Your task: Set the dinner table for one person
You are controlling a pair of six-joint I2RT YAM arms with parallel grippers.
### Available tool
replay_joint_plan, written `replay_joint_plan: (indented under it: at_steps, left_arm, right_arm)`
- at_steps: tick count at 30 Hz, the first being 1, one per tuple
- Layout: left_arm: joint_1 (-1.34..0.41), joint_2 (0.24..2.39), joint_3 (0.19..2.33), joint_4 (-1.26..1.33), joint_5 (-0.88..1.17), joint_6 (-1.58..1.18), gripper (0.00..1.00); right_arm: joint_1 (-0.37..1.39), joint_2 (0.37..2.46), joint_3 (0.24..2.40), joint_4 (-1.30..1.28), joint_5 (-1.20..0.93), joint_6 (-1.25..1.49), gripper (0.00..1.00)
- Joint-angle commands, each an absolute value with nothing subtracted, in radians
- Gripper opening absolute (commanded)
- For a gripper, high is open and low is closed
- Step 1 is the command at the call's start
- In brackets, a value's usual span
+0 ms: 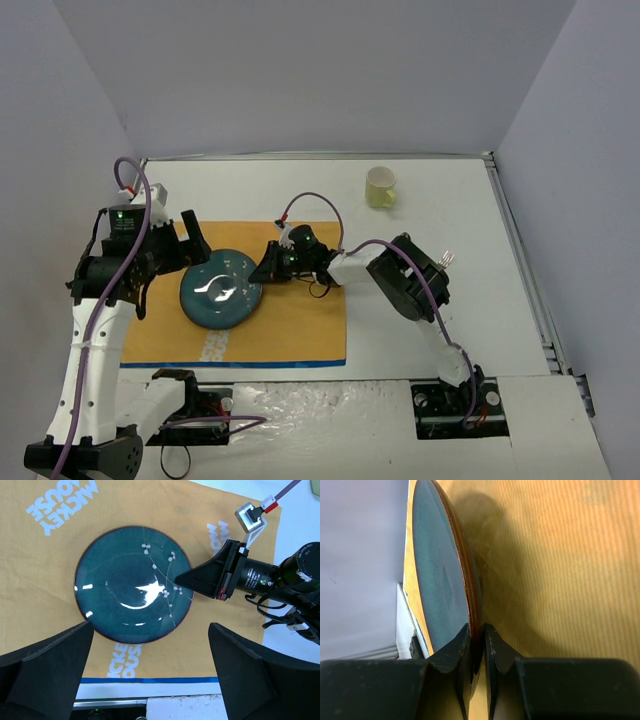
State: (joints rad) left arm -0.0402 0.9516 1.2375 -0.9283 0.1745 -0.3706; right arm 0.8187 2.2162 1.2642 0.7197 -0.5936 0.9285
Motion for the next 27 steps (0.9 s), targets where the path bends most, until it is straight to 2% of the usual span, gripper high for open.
replay_joint_plan:
  at_steps: [1, 5, 7, 14, 20, 24, 27]
  left_arm:
    - [-0.047, 0.939, 1.229, -0.889, 0.164, -0.364, 0.97]
    - [-0.046, 0.942, 1.215, -0.882, 0.163, -0.362, 0.97]
    - [-0.046, 0.944, 1.212, -0.878, 0.16, -0.36, 0.97]
    - [-0.046, 0.943, 1.203, -0.871, 0.154, -0.356, 0.97]
    - [-0.046, 0.935, 1.168, -0.86, 0.14, -0.341, 0.97]
    - [-0.046, 0.914, 1.117, -0.831, 0.124, -0.327, 0.97]
    - [-0.046, 0.9, 1.074, -0.814, 0.114, -0.318, 0.97]
  right_arm:
    - [0.81, 2.133, 1.277, 0.851, -0.628, 0.901, 0.17]
    - [0.802, 2.103, 1.278, 0.723, -0.592, 0.821, 0.39]
    - [0.797, 2.09, 1.288, 0.669, -0.565, 0.757, 0.47]
    - [0.744, 1.974, 1.273, 0.431, -0.446, 0.585, 0.64]
    - [0.637, 1.741, 1.226, 0.207, -0.192, 0.326, 0.74]
    - [0.532, 1.605, 1.211, 0.143, -0.034, 0.185, 0.93]
    - [0.451, 1.57, 1.24, 0.087, -0.009, 0.123, 0.99]
